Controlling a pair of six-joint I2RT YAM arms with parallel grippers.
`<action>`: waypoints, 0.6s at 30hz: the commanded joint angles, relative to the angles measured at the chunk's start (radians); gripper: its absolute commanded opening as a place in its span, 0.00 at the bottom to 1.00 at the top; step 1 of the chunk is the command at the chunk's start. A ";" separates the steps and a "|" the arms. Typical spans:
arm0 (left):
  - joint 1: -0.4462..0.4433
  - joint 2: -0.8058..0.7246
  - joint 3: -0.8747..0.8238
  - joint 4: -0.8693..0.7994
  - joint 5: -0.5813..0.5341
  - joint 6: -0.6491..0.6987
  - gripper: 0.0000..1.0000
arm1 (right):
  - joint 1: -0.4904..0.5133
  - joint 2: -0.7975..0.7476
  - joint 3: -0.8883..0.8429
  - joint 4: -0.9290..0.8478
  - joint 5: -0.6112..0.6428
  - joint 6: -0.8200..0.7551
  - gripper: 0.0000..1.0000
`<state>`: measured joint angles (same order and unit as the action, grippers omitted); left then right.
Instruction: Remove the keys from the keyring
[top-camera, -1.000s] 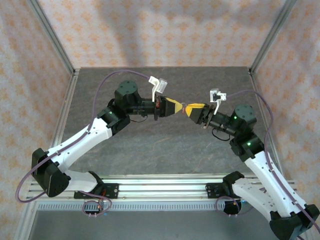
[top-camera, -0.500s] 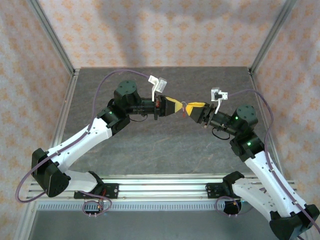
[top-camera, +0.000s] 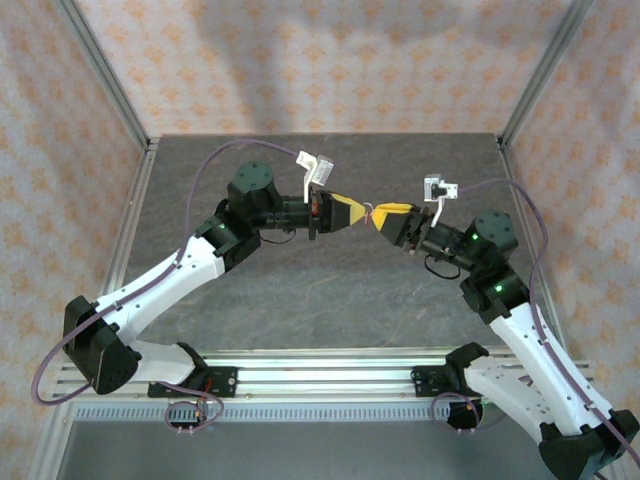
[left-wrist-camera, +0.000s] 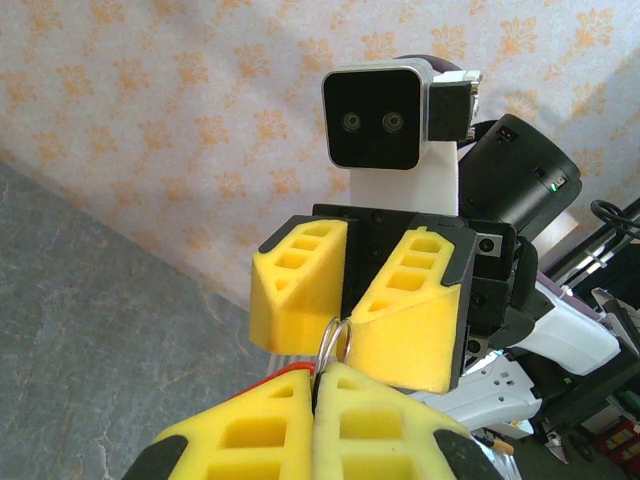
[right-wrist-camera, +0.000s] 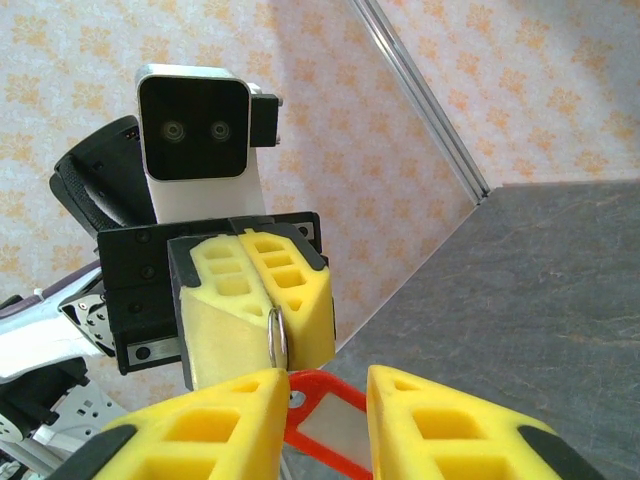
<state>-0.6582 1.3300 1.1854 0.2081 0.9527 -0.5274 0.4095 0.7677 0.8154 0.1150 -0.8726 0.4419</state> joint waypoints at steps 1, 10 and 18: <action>0.003 -0.021 -0.015 0.035 -0.019 -0.013 0.00 | 0.002 -0.022 0.029 0.082 -0.028 0.010 0.29; 0.012 -0.036 -0.036 0.078 -0.042 -0.055 0.00 | 0.002 -0.049 0.016 0.065 0.006 0.001 0.30; 0.012 -0.027 -0.030 0.080 -0.015 -0.067 0.00 | 0.003 -0.035 0.035 0.034 -0.002 -0.014 0.30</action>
<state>-0.6529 1.3281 1.1538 0.2371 0.9268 -0.5797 0.4099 0.7326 0.8154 0.1265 -0.8719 0.4446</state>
